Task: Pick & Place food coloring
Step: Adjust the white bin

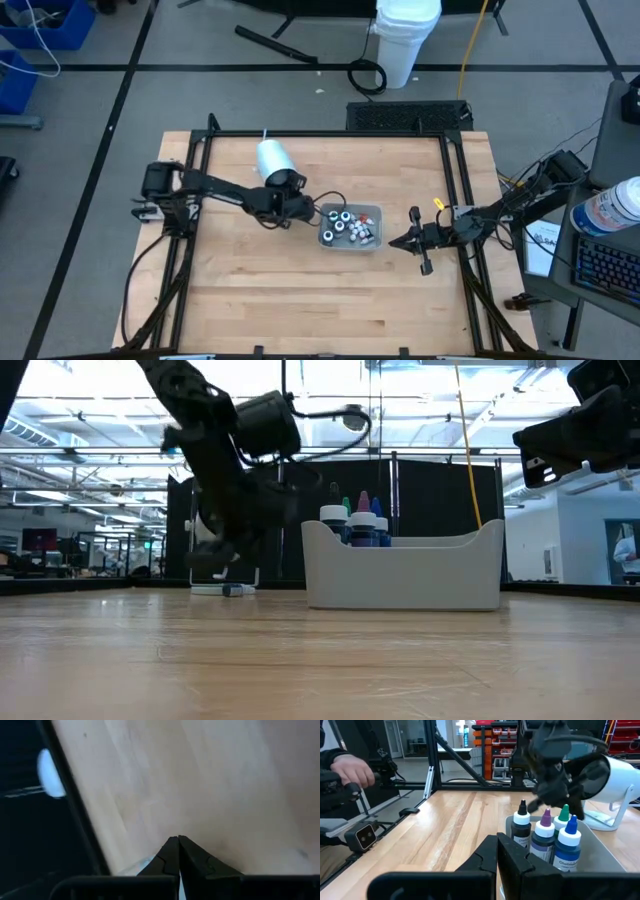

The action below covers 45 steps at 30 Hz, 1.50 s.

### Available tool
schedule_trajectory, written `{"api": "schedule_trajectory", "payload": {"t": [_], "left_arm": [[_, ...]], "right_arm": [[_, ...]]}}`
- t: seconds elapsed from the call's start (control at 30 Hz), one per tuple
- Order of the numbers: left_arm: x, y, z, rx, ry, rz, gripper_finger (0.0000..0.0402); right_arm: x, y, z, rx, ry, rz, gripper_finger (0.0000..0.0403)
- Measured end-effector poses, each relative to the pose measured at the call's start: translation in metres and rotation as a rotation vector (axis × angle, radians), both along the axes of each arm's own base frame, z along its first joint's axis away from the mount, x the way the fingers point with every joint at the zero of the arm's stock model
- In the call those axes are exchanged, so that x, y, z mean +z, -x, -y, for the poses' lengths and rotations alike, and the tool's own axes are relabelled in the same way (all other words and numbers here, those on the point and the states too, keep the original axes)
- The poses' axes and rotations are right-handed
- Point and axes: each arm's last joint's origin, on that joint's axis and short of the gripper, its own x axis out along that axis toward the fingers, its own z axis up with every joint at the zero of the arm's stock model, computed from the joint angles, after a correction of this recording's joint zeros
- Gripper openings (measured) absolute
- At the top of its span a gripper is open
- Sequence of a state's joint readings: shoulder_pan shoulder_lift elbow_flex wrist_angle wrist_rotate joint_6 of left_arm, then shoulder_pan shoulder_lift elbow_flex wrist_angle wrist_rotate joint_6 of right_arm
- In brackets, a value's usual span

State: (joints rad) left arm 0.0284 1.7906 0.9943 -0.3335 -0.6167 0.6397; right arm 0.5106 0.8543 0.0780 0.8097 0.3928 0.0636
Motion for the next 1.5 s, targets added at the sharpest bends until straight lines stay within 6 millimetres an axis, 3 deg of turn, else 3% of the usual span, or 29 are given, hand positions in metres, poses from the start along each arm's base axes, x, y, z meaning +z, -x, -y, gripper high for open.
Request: {"api": "schedule_trajectory", "payload": {"t": [0.13,0.3,0.5,0.63,0.8,0.9,1.0,1.1,1.23,1.37,1.5], "left_arm": [[-0.013,-0.006,-0.001,-0.032,-0.079,-0.046,0.0016],[-0.014,-0.007,-0.003,-0.007,-0.076,-0.044,0.0021],[-0.008,0.001,0.006,-0.002,-0.053,-0.082,0.0004],[0.006,0.013,0.023,-0.022,0.111,-0.083,0.0010],[0.040,0.036,0.042,0.021,0.386,0.045,0.0004],[0.053,0.064,0.051,0.001,0.447,0.182,0.0003],[0.055,0.098,0.054,0.001,0.507,0.351,0.0003],[0.050,0.130,0.055,0.001,0.582,0.563,0.0003],[0.031,0.160,0.054,0.037,0.644,0.756,0.0002],[0.013,0.176,0.051,0.080,0.711,0.876,0.0005],[0.005,0.179,0.050,0.104,0.744,0.955,0.0003]], "right_arm": [[0.000,0.000,0.000,0.000,0.000,0.000,0.0002],[0.000,0.000,0.000,0.001,0.002,-0.002,0.0002],[-0.002,0.000,0.000,0.001,0.010,-0.019,0.0002],[-0.004,0.000,0.000,0.001,0.016,-0.035,0.0002],[-0.005,0.000,0.001,-0.029,-0.012,-0.051,0.0002],[-0.005,0.000,0.003,-0.087,-0.035,-0.050,0.0001],[-0.004,-0.003,0.009,-0.133,-0.034,-0.041,0.0001],[0.010,-0.014,0.017,-0.205,-0.026,-0.034,0.0001],[0.040,-0.039,0.039,-0.305,0.020,-0.232,0.0000],[0.087,-0.058,0.073,-0.410,0.017,-0.312,0.0000],[0.121,-0.078,0.112,-0.373,-0.036,-0.301,0.0000]]}}
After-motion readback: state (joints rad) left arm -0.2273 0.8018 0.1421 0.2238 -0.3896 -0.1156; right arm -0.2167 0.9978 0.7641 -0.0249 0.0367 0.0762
